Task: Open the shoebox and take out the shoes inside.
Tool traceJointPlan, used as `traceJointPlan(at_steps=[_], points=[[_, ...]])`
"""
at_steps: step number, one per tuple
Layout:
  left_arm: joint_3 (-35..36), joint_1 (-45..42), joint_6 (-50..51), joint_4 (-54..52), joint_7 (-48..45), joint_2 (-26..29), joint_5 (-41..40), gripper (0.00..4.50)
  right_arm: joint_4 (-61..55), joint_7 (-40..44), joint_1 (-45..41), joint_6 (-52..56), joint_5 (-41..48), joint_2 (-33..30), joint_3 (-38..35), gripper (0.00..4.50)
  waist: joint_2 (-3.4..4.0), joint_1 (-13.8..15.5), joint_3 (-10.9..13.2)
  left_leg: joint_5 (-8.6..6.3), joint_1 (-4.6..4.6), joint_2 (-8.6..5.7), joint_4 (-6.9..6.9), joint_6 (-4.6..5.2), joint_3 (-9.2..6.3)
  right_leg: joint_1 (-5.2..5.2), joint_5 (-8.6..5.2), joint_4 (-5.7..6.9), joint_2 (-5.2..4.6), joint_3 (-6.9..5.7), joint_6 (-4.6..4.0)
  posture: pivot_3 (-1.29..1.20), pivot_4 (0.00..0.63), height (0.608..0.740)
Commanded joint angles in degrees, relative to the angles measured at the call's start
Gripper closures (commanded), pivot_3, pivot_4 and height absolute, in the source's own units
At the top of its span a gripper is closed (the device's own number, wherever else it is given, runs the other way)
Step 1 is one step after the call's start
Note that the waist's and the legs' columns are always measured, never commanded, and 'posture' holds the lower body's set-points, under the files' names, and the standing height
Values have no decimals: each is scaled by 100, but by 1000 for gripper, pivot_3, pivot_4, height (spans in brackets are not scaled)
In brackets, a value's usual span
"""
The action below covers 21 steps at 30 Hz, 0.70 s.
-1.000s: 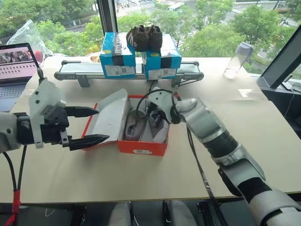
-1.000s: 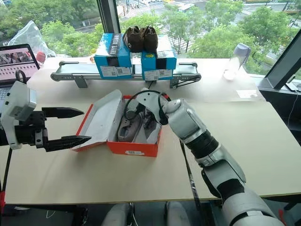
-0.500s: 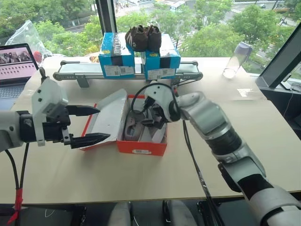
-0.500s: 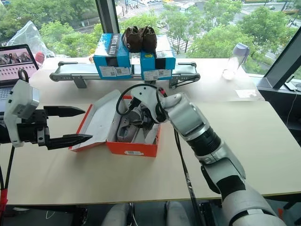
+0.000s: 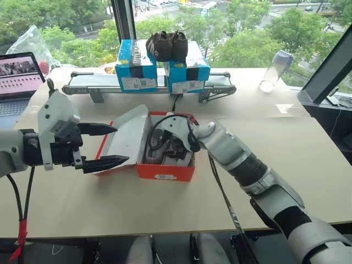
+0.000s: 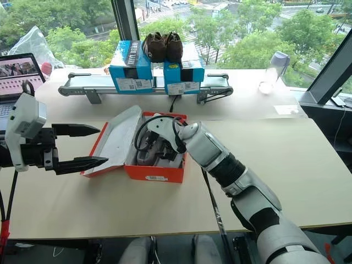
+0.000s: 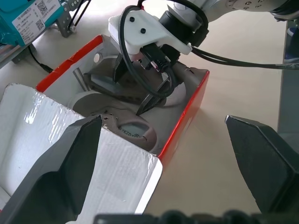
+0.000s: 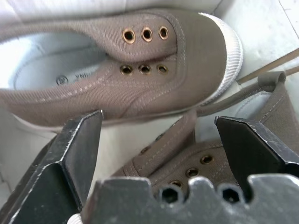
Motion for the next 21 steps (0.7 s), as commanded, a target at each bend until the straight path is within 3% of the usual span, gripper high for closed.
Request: traceJointPlan(at_steps=[1,3,4,6,16,21], points=[[222,-22,-41,-91,24,58,-15,0,224,35,160,-76,-179,-67,133,18,-2,-4,-1,0,2,1,0,-1,0,0,1,0,0,0,-1,0,150,740],[242,-14,-32,-105,36,53,-27,0,257,42,157,-70,-210,-52,111,18,-2,-6,-1,-1,3,1,0,-4,0,-2,3,1,0,-1,-2,0,150,740],[248,-10,-31,-107,37,54,-26,0,259,49,148,-60,-232,-54,106,517,-2,-5,-1,-2,3,2,0,-5,0,-3,4,2,1,-1,-3,0,150,740],[241,-14,-38,-100,40,56,-21,0,277,75,132,-64,-273,-49,93,854,-2,-2,-1,-4,3,2,0,-10,0,-4,5,3,1,-2,-4,0,150,740],[150,-83,-91,-65,56,43,4,0,302,155,67,-96,-370,-41,49,4365,-3,4,-2,1,2,2,0,-7,1,-2,7,3,0,-1,-4,0,150,740],[144,-91,-95,-59,45,40,-3,0,144,169,9,-34,-313,-6,-84,4440,-3,1,-2,1,2,2,0,-8,1,-5,7,3,0,-1,-4,0,150,740]])
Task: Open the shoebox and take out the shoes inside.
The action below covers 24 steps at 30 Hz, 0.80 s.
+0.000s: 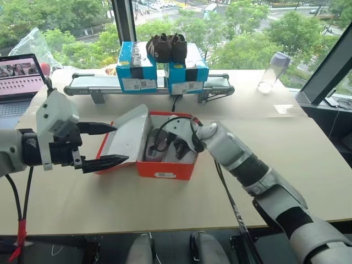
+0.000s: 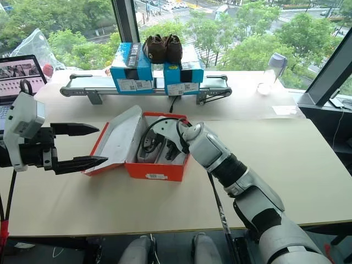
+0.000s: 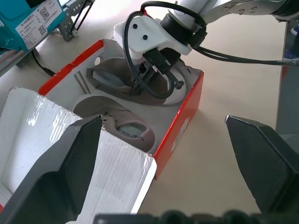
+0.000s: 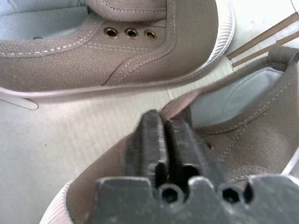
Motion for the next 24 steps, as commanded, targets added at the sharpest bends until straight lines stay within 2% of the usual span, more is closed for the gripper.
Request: traceJointPlan(at_steps=[1,10,12,16,21,24], points=[[86,-103,-104,-22,0,38,-3,0,-89,-37,-44,161,41,70,-271,4440,0,-1,0,0,-1,0,0,0,0,-2,0,0,0,0,0,0,150,740],[-279,-236,-341,96,-80,-66,124,0,-575,-285,-644,978,572,331,-1539,4440,8,9,6,9,-40,0,-1,15,-1,-31,5,-1,4,-1,-4,0,150,740],[-413,-288,-426,144,-125,-91,194,0,-551,-375,-796,1170,732,400,-1892,4440,8,12,6,7,-47,0,-3,13,-2,-31,19,-7,4,-1,30,0,150,740],[-639,-421,-563,256,-204,-129,315,0,-764,-391,-1133,1860,1222,511,-2600,4440,8,17,7,0,-68,-2,-4,12,-2,-39,19,-21,2,-1,38,0,150,740],[-897,-639,-680,397,-307,-172,418,0,-1087,-365,-1357,2655,1788,362,-3224,4440,8,22,8,-1,-77,-3,-3,14,-5,-43,18,-24,2,-5,40,0,150,740],[-1038,-772,-737,494,-385,-184,469,0,-1250,-299,-1552,3075,2117,-4,-3676,4440,8,35,8,-1,-76,-3,-3,14,-6,-42,17,-24,2,-6,41,0,150,740]])
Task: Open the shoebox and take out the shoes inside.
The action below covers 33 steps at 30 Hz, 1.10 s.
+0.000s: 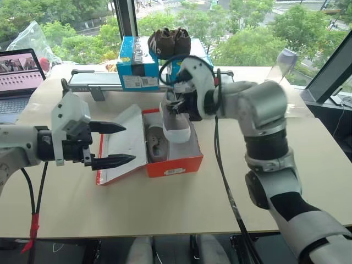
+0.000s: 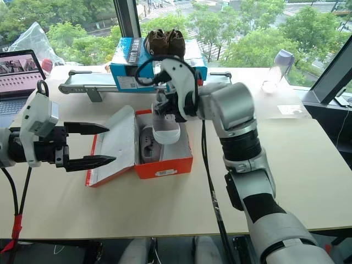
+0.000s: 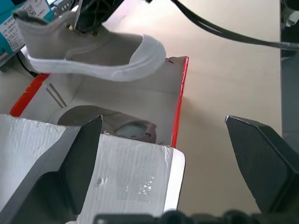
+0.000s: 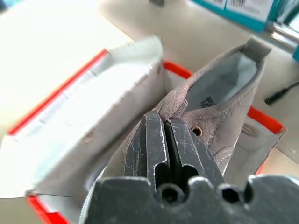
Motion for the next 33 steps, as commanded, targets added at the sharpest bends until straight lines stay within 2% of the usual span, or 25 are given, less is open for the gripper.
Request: traceJointPlan(at_steps=[1,3,7,9,11,14,19,25,29,33], points=[[-78,-219,-162,89,-131,1,100,0,-331,53,-373,395,389,-515,-683,4440,0,17,1,0,0,-1,0,0,-1,1,0,0,-1,0,1,0,150,740],[-142,-264,-195,139,-202,-15,138,0,-312,20,-407,350,480,-783,-764,4440,0,23,4,1,-1,-5,2,0,0,1,1,-1,-4,0,1,0,150,740],[-503,-619,-283,335,-348,-137,264,0,110,67,53,-696,161,-2004,-677,4440,-2,48,5,1,0,-8,3,0,-1,4,-1,-6,-5,0,3,0,150,740],[-640,-739,-352,429,-457,-168,350,0,149,224,470,-1244,62,-2532,-528,4440,-4,68,5,0,0,-9,3,0,0,8,-2,-14,-6,1,3,0,150,740],[-805,-906,-400,542,-546,-229,436,0,349,520,1188,-1910,66,-3018,-686,4440,-4,60,6,-3,0,-11,2,5,5,10,-2,-24,-6,8,6,0,150,740],[-954,-1088,-429,661,-653,-301,529,0,802,866,1988,-2545,19,-3482,-699,4440,-3,54,7,-6,-1,-11,2,12,5,12,1,-27,-4,10,15,0,150,740],[-1098,-1321,-410,781,-801,-373,647,0,1640,1098,2665,-3590,34,-3532,-857,4440,2,-70,13,-7,7,-12,3,15,8,10,2,-16,2,29,16,0,150,740],[-1162,-1473,-327,796,-869,-413,701,0,2341,1303,2937,-4357,47,-3436,-885,4440,-1,-86,15,-5,33,-12,9,17,7,22,1,5,7,36,16,0,150,740],[-1101,-1435,-254,750,-883,-377,702,0,2506,1379,2903,-4321,81,-3471,-859,3370,-1,-71,15,-5,32,-16,15,17,11,24,3,5,5,47,18,0,150,740],[-994,-1360,-161,678,-862,-303,669,0,2240,1381,2733,-4183,-9,-3648,-778,1943,0,-65,16,-5,31,-17,15,17,13,23,5,3,6,51,24,0,150,740]])
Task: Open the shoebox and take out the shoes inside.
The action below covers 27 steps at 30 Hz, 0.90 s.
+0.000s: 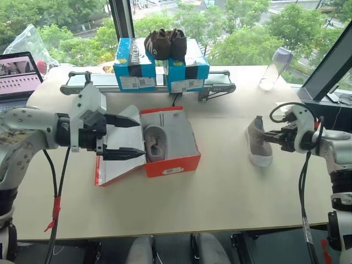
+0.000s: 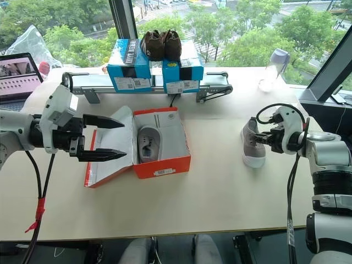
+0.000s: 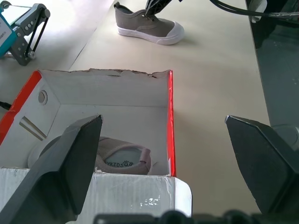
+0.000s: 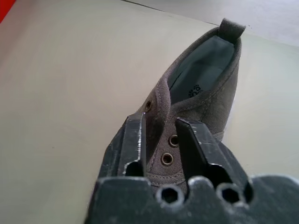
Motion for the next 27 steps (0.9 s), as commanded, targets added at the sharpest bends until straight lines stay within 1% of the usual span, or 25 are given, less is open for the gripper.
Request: traceJointPlan(at_steps=[1,3,5,6,8,12,13,15,19,21,23,27], points=[[268,14,100,-148,1,144,-69,0,-479,5,-318,109,-88,-333,-45,1633,1,3,0,0,0,0,0,0,0,-1,0,0,0,1,0,0,150,740],[352,69,152,-184,6,206,-82,0,-880,-43,-516,452,-37,-413,-26,983,5,-2,3,0,0,0,0,0,1,-3,0,1,0,2,0,0,150,740],[466,144,202,-205,-4,291,-109,0,-1346,-306,-875,1018,104,-277,-74,230,6,-20,4,0,1,1,0,0,4,-6,0,5,2,7,0,0,150,740],[530,200,211,-206,-24,352,-93,0,-1619,-478,-1098,1415,220,-115,-96,83,6,-32,4,0,2,4,0,0,4,-6,0,5,5,7,0,0,150,740],[643,290,208,-185,-54,445,-39,0,-2116,-774,-1479,2188,474,270,-133,83,5,-66,4,0,6,5,0,0,3,-6,0,10,6,7,-1,0,150,740],[913,434,110,99,-82,642,123,0,-3152,-1245,-2016,3987,1079,1420,-61,83,5,-89,4,0,21,10,-3,0,-3,-3,-1,24,20,17,-6,0,150,740],[987,452,66,199,-83,667,162,0,-3259,-1352,-2093,4308,1170,1717,-31,83,5,-77,4,0,20,15,-2,0,-3,-4,-2,25,24,16,-8,0,150,740],[1091,432,66,339,-57,679,153,0,-3331,-1491,-2163,4689,1285,2088,-15,83,6,-59,4,0,18,15,-2,0,-3,-4,-2,27,24,17,-10,0,150,740],[1372,459,102,495,-63,742,137,0,-3264,-1745,-2042,4920,1304,2581,326,83,5,66,4,0,-5,6,5,0,-1,-8,1,13,14,17,-3,0,150,740],[1525,506,136,545,-67,802,137,0,-3091,-1841,-1927,4828,1221,2654,617,83,4,78,3,0,-10,1,5,-1,2,-8,3,5,6,16,1,0,150,740],[1752,625,188,549,-95,885,124,0,-2701,-1937,-1815,4664,1141,2866,805,83,-2,75,0,0,-13,0,5,0,3,-7,5,0,5,16,4,0,150,740],[1988,879,267,331,-37,873,47,0,-2156,-2084,-1925,4336,1020,3209,975,83,-3,54,0,0,-11,2,4,0,3,-10,5,4,8,16,3,0,150,740]])
